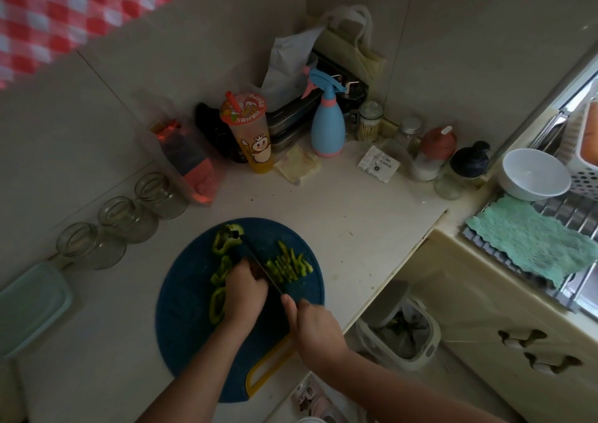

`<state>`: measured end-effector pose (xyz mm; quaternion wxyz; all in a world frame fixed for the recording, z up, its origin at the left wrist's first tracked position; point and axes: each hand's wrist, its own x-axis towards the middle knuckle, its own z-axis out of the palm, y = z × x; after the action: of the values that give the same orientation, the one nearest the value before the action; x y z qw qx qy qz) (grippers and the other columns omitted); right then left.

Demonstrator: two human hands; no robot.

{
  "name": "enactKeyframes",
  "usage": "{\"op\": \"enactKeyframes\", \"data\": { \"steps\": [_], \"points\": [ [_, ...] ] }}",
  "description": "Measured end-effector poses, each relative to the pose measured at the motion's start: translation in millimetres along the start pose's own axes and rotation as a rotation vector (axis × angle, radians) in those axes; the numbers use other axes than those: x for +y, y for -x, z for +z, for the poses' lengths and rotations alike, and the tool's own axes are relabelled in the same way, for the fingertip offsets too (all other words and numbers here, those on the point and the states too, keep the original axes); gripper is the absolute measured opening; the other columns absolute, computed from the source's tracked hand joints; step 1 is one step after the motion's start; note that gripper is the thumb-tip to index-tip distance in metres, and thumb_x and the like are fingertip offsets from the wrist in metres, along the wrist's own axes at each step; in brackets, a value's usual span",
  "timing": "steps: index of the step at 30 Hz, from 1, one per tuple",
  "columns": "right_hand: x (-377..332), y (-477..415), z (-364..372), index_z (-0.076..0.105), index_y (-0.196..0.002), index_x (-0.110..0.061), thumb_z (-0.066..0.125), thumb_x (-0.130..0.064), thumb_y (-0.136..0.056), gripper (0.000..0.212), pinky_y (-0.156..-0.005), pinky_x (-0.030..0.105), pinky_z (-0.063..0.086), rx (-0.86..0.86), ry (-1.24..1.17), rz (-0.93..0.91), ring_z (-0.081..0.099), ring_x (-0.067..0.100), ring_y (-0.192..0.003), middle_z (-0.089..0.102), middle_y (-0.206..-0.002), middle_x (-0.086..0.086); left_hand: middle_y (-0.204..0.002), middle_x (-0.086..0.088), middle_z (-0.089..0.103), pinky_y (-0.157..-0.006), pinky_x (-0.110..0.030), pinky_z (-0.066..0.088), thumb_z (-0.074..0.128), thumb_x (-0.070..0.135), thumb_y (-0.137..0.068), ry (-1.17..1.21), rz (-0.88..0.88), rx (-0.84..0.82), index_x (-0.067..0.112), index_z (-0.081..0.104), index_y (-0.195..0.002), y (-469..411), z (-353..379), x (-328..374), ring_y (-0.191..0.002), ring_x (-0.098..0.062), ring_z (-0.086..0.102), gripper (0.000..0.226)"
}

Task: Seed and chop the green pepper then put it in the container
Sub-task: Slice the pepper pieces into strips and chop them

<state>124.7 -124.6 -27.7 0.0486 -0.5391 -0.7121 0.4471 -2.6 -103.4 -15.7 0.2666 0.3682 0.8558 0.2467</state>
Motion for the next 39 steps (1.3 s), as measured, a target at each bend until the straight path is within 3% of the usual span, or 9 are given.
{"op": "enactKeyframes", "data": {
  "steps": [6, 15, 18, 24, 28, 33, 36, 39],
  "points": [
    [-0.5, -2.6, 3.1, 0.032, -0.067, -0.029, 0.021, -0.054, -0.098, 0.041, -0.066, 0.027, 0.037, -0.012, -0.012, 0.015, 0.059, 0.022, -0.078, 0.04, -0.063, -0.009, -0.111, -0.014, 0.065, -0.084, -0.033, 0.047, 0.05, -0.001, -0.087, 0.002, -0.011, -0.028, 0.004, 0.061, -0.111, -1.9, -1.8, 0.6, -0.109, -0.031, 0.059, 0.027],
    [-2.4, -5.1, 3.6, 0.036, -0.067, -0.027, 0.021, -0.054, -0.098, 0.044, -0.07, 0.031, 0.042, -0.015, -0.05, 0.052, 0.052, 0.018, -0.071, 0.043, -0.066, -0.006, -0.106, -0.011, 0.066, -0.076, -0.028, 0.045, 0.053, -0.001, -0.086, 0.012, 0.006, -0.024, 0.007, 0.062, -0.105, -3.0, 0.9, -1.5, -0.102, -0.028, 0.061, 0.023],
    [-3.7, -6.6, 3.9, 0.037, -0.065, -0.025, 0.022, -0.053, -0.099, 0.046, -0.069, 0.032, 0.042, -0.012, -0.072, 0.08, 0.056, 0.022, -0.075, 0.046, -0.067, -0.003, -0.1, -0.01, 0.068, -0.075, -0.028, 0.046, 0.055, 0.0, -0.083, 0.0, 0.026, -0.028, 0.007, 0.062, -0.099, -4.0, 1.1, -2.6, -0.098, -0.026, 0.062, 0.018],
    [-5.8, -10.8, 7.3, 0.038, -0.064, -0.023, 0.021, -0.052, -0.099, 0.048, -0.07, 0.031, 0.041, -0.015, -0.123, 0.12, 0.049, 0.019, -0.071, 0.043, -0.064, -0.005, -0.079, 0.002, 0.062, -0.068, -0.026, 0.043, 0.062, 0.002, -0.081, -0.015, 0.074, -0.042, 0.014, 0.056, -0.08, -4.6, 1.8, -4.5, -0.082, -0.019, 0.061, 0.013],
    [-9.9, -12.3, 8.8, 0.039, -0.066, -0.023, 0.019, -0.051, -0.099, 0.048, -0.071, 0.031, 0.039, -0.027, -0.132, 0.146, 0.049, 0.018, -0.073, 0.042, -0.066, -0.005, -0.077, 0.002, 0.061, -0.065, -0.025, 0.042, 0.063, 0.003, -0.08, -0.019, 0.089, -0.041, 0.014, 0.055, -0.079, -6.3, 3.1, -7.0, -0.076, -0.016, 0.058, 0.014],
    [-15.9, -19.4, 13.7, 0.042, -0.065, -0.021, 0.018, -0.052, -0.099, 0.052, -0.071, 0.034, 0.044, -0.049, -0.156, 0.193, 0.046, 0.013, -0.058, 0.046, -0.064, -0.001, -0.077, 0.001, 0.06, -0.06, -0.023, 0.042, 0.064, 0.004, -0.08, -0.018, 0.087, -0.054, 0.014, 0.055, -0.079, -7.9, 4.8, -12.0, -0.075, -0.015, 0.059, 0.014],
    [-23.0, -32.1, 12.1, 0.053, -0.074, -0.014, 0.017, -0.056, -0.098, 0.059, -0.074, 0.036, 0.048, -0.031, -0.178, 0.233, 0.061, 0.024, -0.077, 0.058, -0.078, 0.007, -0.079, -0.001, 0.062, -0.062, -0.025, 0.045, 0.064, 0.005, -0.08, 0.0, 0.082, -0.063, 0.015, 0.055, -0.079, -10.8, 4.9, -14.5, -0.076, -0.015, 0.059, 0.013],
    [-32.5, -45.9, 9.2, 0.062, -0.089, -0.008, 0.017, -0.057, -0.097, 0.067, -0.079, 0.037, 0.049, -0.021, -0.196, 0.258, 0.063, 0.028, -0.088, 0.064, -0.091, 0.012, -0.077, 0.001, 0.063, -0.057, -0.018, 0.041, 0.062, 0.015, -0.086, 0.013, 0.125, -0.12, 0.019, 0.054, -0.073, -6.1, 3.3, -22.2, -0.073, -0.011, 0.06, 0.016]
  ]
}}
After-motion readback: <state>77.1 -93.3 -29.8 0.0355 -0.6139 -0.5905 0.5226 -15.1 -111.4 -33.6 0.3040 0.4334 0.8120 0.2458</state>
